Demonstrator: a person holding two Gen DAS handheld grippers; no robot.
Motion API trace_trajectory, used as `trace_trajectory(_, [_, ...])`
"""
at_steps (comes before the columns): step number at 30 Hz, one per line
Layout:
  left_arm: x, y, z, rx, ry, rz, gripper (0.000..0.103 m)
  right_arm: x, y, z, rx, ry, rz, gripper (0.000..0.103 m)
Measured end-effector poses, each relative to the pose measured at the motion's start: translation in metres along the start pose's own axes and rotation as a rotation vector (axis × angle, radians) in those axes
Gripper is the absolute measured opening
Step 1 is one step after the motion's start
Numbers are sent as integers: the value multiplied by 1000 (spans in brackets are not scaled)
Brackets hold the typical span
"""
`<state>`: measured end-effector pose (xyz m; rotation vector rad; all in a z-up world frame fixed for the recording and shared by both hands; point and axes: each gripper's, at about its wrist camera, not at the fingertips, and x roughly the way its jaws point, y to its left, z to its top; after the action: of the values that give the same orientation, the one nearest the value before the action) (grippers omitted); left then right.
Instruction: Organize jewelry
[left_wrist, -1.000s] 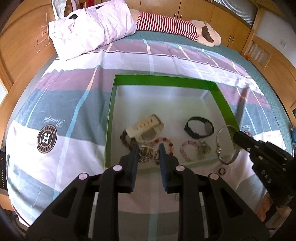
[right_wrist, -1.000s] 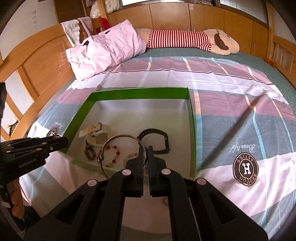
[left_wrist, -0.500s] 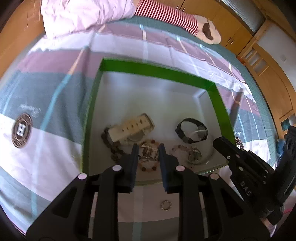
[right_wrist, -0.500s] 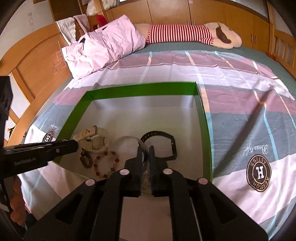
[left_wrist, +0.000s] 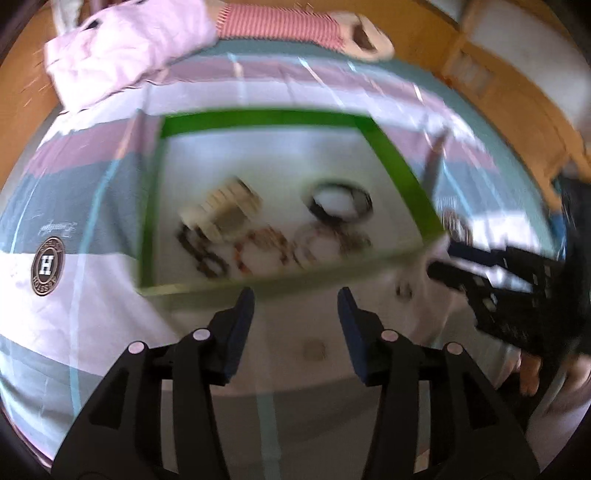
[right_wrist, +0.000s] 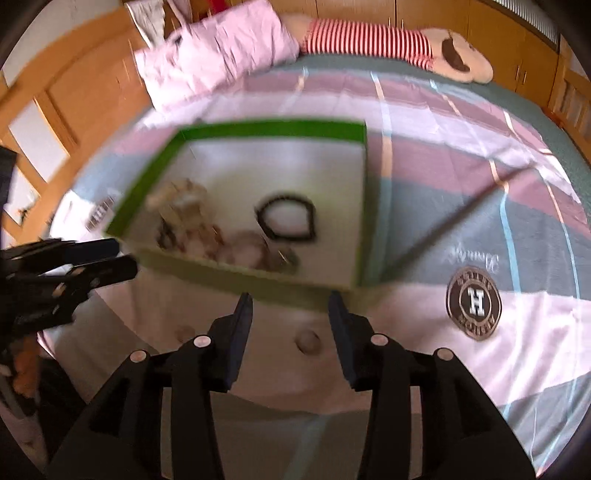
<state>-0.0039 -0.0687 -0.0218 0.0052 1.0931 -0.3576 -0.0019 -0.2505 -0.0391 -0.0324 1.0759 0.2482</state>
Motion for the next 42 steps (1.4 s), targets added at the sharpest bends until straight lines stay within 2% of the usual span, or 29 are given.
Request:
trace_trajectory(5, [36, -20, -20, 65, 123, 37, 46, 31, 9, -15, -43, 91, -56, 43])
trace_trajectory(9, [54, -20, -28, 71, 165, 61, 46, 42, 13, -19, -48, 122, -71, 42])
trace_trajectory(14, [70, -14, -31, 60, 201, 90, 46, 51, 10, -23, -48, 150, -81, 36])
trace_trajectory(18, [72, -15, -31, 68, 197, 97, 47, 51, 9, -26, -53, 144, -85, 33])
trace_trajectory(21, [74, -13, -30, 65, 193, 102, 46, 51, 9, -28, -53, 135, -88, 24])
trace_trajectory(22, [74, -13, -30, 61, 189, 107, 39, 50, 9, -28, -55, 133, -89, 21])
trace_trajectory(23, [74, -14, -29, 60, 184, 113, 27, 51, 10, -27, -56, 131, -89, 20])
trace_trajectory(25, [73, -14, -30, 58, 177, 125, 21, 50, 13, -27, -60, 128, -82, 20])
trace_trajectory(30, [69, -18, -29, 66, 157, 151, 21, 47, 18, -27, -73, 111, -70, 20])
trace_trajectory(36, [48, -18, -24, 67, 69, 223, 21, 46, 27, -25, -76, 97, -63, 20])
trace_trajectory(42, [39, -8, -24, 47, 59, 240, 21, 44, 38, -21, -85, 79, -50, 20])
